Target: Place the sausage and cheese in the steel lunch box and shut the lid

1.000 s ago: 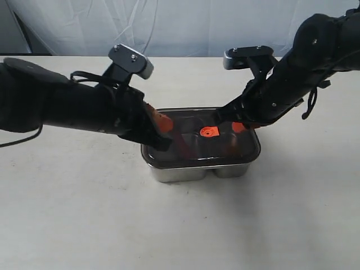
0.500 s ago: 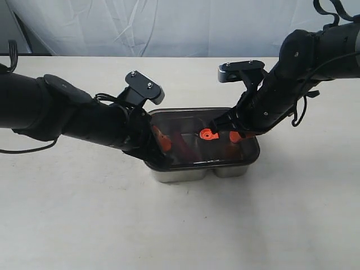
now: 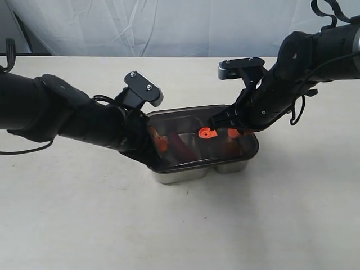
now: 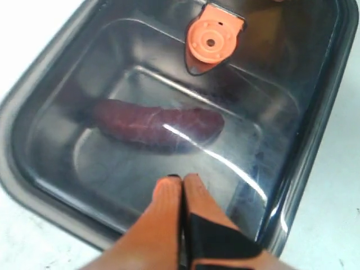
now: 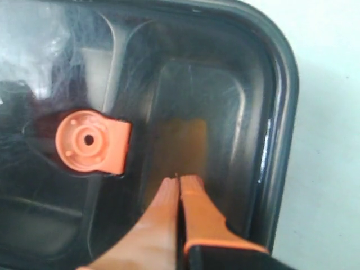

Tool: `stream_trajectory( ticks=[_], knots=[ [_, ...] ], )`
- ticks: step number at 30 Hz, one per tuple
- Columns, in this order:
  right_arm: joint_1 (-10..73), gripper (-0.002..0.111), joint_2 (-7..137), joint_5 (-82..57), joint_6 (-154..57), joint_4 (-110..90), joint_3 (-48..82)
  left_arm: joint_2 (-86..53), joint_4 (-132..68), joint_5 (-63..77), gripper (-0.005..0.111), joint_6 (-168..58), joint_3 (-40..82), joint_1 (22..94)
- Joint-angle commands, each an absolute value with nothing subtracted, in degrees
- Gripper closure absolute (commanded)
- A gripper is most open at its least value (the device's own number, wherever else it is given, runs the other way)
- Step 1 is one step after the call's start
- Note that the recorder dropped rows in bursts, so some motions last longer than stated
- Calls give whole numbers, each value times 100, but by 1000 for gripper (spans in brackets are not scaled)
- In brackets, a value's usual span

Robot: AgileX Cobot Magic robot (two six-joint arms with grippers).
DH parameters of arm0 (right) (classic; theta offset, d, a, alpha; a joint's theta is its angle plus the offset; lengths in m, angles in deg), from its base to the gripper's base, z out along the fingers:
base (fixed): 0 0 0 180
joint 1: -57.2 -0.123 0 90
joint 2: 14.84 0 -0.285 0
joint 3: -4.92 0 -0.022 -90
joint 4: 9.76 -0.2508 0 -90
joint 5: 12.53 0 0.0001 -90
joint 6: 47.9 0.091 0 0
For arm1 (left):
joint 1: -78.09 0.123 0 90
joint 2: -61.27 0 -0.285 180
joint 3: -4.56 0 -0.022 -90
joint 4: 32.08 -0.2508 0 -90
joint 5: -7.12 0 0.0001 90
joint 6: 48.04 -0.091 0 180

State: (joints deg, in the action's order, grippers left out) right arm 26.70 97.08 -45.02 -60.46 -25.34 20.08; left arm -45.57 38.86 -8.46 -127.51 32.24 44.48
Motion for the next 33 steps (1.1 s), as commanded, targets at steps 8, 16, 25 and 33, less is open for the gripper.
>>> stream_trajectory(
  ticks=[8,16,25,33],
  knots=[
    [2662,109,8542,-4752,-5449,-2112,2078,-2625,3833,-754,107,-12610,3300,4423],
    [2662,109,7004,-4817,-3680,-456,2993,-698,1782,-636,107,-10591,4068,4423],
    [2662,109,4992,-4878,-3420,-317,4313,2247,-1779,-1836,107,-6541,4881,4423],
    [2662,109,4272,-5015,-3419,-539,4702,4130,-2482,-3043,107,-5262,4943,4423]
  ],
)
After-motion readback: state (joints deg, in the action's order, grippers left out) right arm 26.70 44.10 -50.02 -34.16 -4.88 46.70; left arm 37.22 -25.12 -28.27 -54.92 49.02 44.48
